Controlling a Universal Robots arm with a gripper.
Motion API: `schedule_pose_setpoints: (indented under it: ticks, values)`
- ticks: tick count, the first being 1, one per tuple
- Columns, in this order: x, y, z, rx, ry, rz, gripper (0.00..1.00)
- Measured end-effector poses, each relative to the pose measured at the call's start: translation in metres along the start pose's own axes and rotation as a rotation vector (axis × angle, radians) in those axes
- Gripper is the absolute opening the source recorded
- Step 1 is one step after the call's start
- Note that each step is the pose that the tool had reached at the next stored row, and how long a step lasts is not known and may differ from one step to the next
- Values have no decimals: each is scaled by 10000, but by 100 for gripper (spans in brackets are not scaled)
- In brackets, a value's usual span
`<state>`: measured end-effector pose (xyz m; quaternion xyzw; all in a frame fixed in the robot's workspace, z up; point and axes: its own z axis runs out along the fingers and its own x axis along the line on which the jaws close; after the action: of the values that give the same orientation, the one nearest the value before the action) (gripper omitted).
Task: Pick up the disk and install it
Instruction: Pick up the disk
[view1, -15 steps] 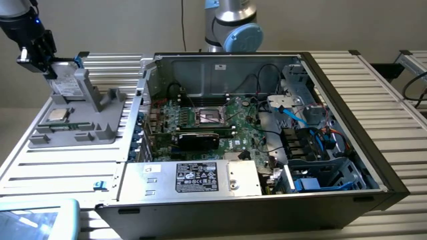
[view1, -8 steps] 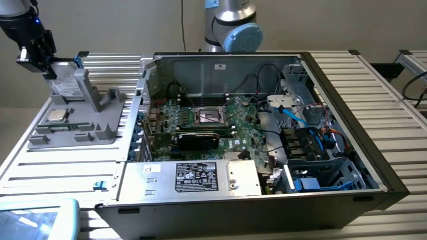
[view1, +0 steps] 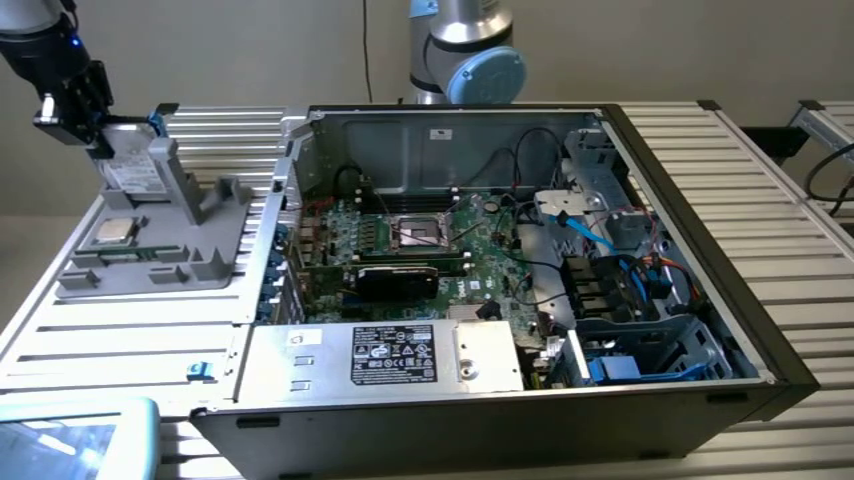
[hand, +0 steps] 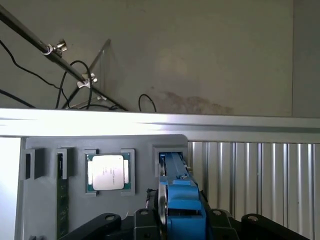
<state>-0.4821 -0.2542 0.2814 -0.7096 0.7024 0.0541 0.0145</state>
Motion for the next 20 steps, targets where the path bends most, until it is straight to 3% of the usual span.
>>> schedule_pose_setpoints:
  ticks: [2,5,7,11,20]
  values:
    - [-2,1,-35,83,3,-10,38]
    - [-5,4,-61,277,7,-29,38]
    - [-5,3,-62,356,14,-36,38]
    - [-5,3,-61,371,21,-38,38]
    - [-5,3,-61,343,21,-35,38]
